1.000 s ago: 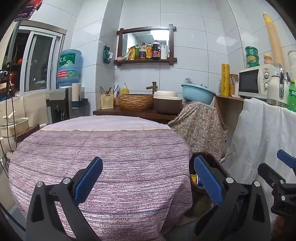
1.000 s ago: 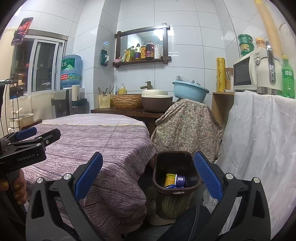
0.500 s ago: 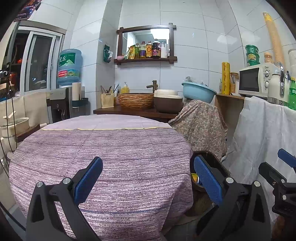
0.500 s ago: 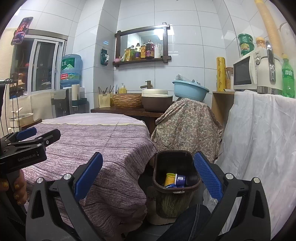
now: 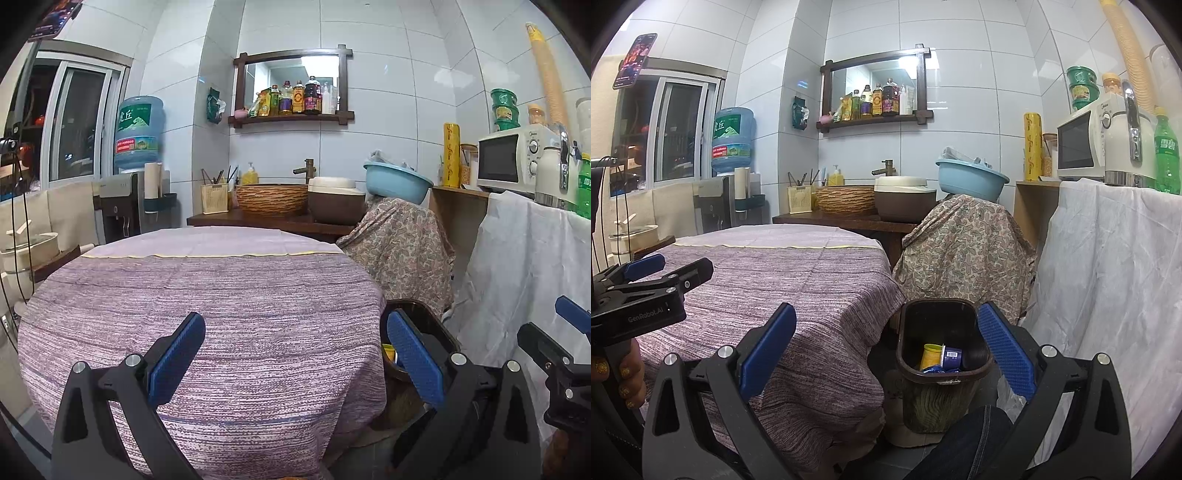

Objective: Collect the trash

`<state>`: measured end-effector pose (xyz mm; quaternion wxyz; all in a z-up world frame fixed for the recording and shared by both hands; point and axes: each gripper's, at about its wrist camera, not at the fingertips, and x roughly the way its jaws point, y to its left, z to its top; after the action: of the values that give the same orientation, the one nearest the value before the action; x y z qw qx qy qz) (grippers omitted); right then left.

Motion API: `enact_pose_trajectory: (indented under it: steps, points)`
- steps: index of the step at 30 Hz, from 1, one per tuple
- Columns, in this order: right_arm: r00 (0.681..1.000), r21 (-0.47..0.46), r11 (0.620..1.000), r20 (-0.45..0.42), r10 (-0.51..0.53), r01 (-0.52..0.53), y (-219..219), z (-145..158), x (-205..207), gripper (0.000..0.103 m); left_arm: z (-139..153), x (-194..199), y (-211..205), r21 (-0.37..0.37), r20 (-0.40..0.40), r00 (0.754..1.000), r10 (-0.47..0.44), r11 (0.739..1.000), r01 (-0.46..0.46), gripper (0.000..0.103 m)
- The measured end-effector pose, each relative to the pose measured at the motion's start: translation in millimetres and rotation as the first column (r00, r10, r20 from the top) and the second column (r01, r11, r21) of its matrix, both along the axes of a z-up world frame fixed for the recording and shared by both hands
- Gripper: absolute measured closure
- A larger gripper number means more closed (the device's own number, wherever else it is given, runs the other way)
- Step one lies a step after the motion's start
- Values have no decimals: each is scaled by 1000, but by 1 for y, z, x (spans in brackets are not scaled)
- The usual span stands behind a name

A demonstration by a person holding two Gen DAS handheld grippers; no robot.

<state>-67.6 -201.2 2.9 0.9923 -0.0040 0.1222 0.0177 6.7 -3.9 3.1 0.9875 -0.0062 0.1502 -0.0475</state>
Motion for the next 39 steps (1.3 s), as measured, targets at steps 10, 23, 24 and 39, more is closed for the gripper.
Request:
enact_pose_trajectory:
  steps: [10, 23, 24, 39]
  points:
    - [1000, 1, 1000, -1, 1, -1, 0, 0, 0, 6, -1, 0, -1, -1, -3, 1000, 0, 1000, 0, 5]
    - [1000, -1, 1000, -3, 8, -8, 2, -1, 1, 6, -2, 0, -2, -1, -7, 1000, 1, 1000, -1, 5]
    - [1000, 0, 1000, -3, 7, -7, 2, -1, 1, 6, -2, 0, -2, 0, -7, 1000, 2, 1000, -2, 5]
    - [1000, 1, 1000, -6, 11, -11, 2, -1, 1, 6, -2, 0, -3, -1, -11, 1000, 2, 1000, -2, 5]
